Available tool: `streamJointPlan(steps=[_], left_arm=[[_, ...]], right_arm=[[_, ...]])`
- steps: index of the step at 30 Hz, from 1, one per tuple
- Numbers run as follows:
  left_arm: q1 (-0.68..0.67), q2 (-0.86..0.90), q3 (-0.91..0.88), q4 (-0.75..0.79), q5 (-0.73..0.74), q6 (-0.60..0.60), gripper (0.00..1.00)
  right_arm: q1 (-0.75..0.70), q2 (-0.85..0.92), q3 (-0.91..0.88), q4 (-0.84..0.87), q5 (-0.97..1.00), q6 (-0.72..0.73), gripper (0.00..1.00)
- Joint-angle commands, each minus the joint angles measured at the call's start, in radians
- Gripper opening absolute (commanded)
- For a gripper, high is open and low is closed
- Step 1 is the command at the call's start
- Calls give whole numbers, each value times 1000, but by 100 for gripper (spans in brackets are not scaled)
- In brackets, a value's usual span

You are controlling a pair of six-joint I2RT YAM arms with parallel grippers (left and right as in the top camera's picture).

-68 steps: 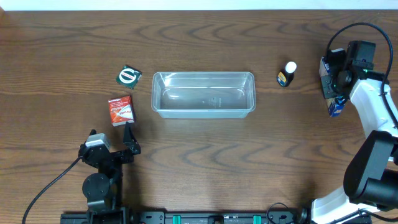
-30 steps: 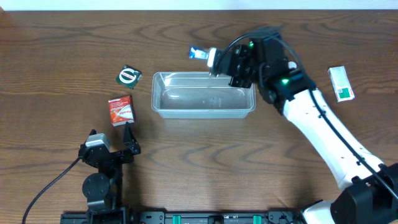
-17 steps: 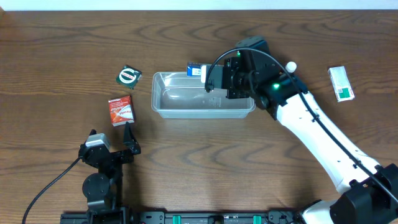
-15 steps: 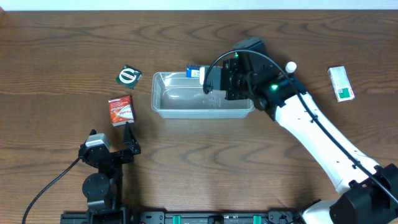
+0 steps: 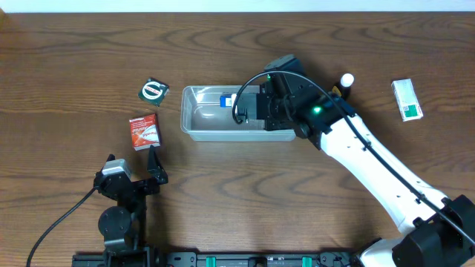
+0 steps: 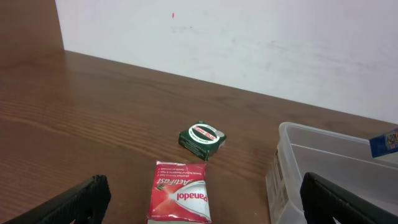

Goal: Pack container
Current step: 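Carry the blue box with right gripper and lower it into container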

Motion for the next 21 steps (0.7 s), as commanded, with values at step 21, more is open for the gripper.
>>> streamJointPlan(steps=[21], left_arm=[[5, -5, -16, -37, 6, 17, 98]], right_arm=[[-73, 198, 11, 57, 8, 18, 1]])
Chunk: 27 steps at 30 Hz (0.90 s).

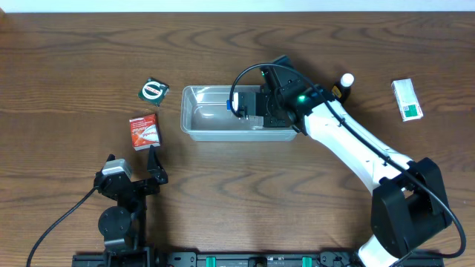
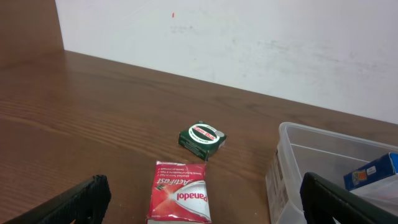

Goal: Pack container
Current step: 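Carry the blue box with right gripper and lower it into container, then move right gripper to the white-green box and grasp it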

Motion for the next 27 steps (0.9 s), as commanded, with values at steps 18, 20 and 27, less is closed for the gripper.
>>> streamJointPlan(steps=[18, 20, 27], left_arm=[[5, -5, -16, -37, 6, 17, 98], [5, -5, -16, -37, 6, 17, 98], [5, -5, -16, -37, 6, 17, 98]], right_arm=[[-29, 19, 12, 10, -1, 11, 84], [-26, 10, 12, 13, -1, 11, 84], [-8, -108, 18, 61, 10, 12, 88]])
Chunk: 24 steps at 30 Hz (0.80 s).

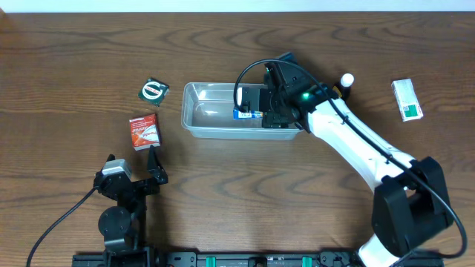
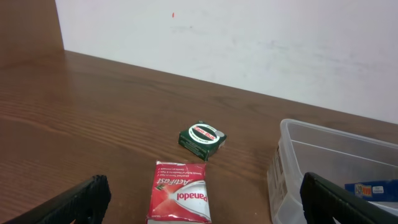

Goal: Pack container
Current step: 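Move right gripper to the white-green box and grasp it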

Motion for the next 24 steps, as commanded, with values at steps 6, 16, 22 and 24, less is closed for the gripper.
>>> streamJointPlan(steps=[6, 16, 22, 24], left_arm=[[5, -5, -16, -37, 6, 17, 98], [5, -5, -16, -37, 6, 17, 98], [5, -5, -16, -37, 6, 17, 98], [5, -5, -16, -37, 6, 17, 98]], right_arm=[[-12, -242, 17, 116, 82, 61, 99], [-272, -268, 17, 145, 89, 342, 99], [-531, -253, 17, 153, 24, 711, 99], [-625, -245, 17, 149, -73, 789, 99]])
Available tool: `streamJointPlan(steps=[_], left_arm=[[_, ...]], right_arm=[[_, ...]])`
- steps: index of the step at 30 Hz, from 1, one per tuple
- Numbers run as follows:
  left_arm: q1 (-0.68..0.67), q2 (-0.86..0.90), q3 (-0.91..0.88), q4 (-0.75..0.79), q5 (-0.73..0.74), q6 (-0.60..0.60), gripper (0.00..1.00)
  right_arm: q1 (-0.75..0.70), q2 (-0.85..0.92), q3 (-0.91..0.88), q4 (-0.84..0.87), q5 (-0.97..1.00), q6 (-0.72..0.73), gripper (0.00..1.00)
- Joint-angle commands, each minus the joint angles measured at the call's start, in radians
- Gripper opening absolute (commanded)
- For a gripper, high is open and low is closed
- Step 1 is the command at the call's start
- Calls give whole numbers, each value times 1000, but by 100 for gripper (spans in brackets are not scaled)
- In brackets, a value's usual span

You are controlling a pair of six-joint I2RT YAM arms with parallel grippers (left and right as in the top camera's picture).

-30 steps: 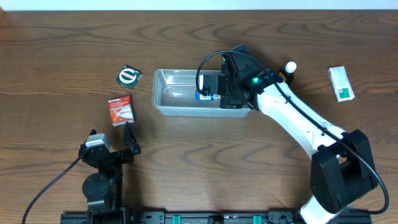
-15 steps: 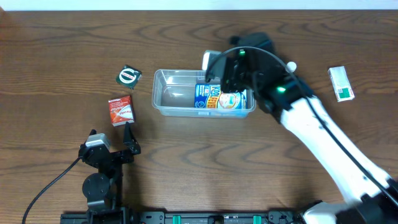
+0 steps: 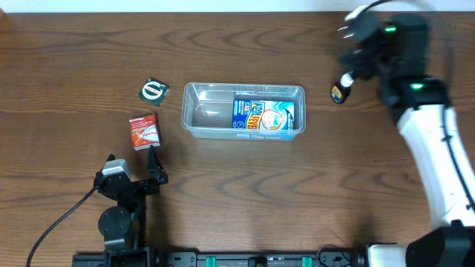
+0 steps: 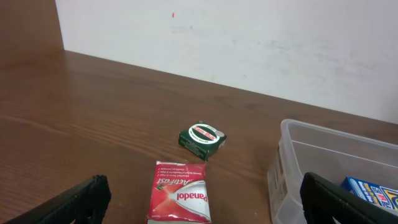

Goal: Pack container
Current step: 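Move right gripper to the white-green box and grasp it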

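Note:
A clear plastic container point(image 3: 194, 115) stands mid-table; its wall point(image 4: 287, 177) shows at the right of the left wrist view. A blue box point(image 3: 263, 116) lies flat in its right half, one corner point(image 4: 372, 191) just visible. Left of the container are a red Panadol box point(image 3: 144, 131) point(image 4: 180, 199) and a green round-label tin point(image 3: 154, 90) point(image 4: 202, 139). My left gripper point(image 3: 133, 167) point(image 4: 202, 208) rests open near the front edge, just behind the Panadol box. My right gripper point(image 3: 355, 44) is blurred at the far right, above a small white-capped bottle point(image 3: 341, 87).
The right arm's white forearm point(image 3: 438, 148) runs down the right side of the table and covers the spot near its right edge. A white wall point(image 4: 249, 43) rises behind the table's far edge.
My right gripper was inside the container holding the blue box low. The box now lies flat in the container, let go, and the right arm is over the table's far right.
My right gripper first held the blue box over the container's right end. It then had the box lower inside, then nearly on the floor. Now the box rests in the container and the right arm is away. The left arm has stayed still and open.

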Motion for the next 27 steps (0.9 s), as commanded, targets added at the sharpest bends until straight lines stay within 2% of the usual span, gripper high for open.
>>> streamJointPlan(steps=[1, 4, 9, 16, 27], left_arm=[[5, -5, -16, -37, 7, 17, 98], [5, -5, -16, -37, 7, 17, 98], [5, -5, -16, -37, 7, 17, 98], [5, -5, -16, -37, 7, 17, 98], [5, -5, -16, -37, 7, 17, 98]], right_arm=[[-147, 16, 3, -3, -164, 256, 99], [-262, 61, 3, -6, -276, 262, 99], [-351, 182, 3, -19, -270, 262, 99], [-376, 333, 3, -19, -226, 263, 99], [-404, 447, 3, -21, -159, 259, 99]])
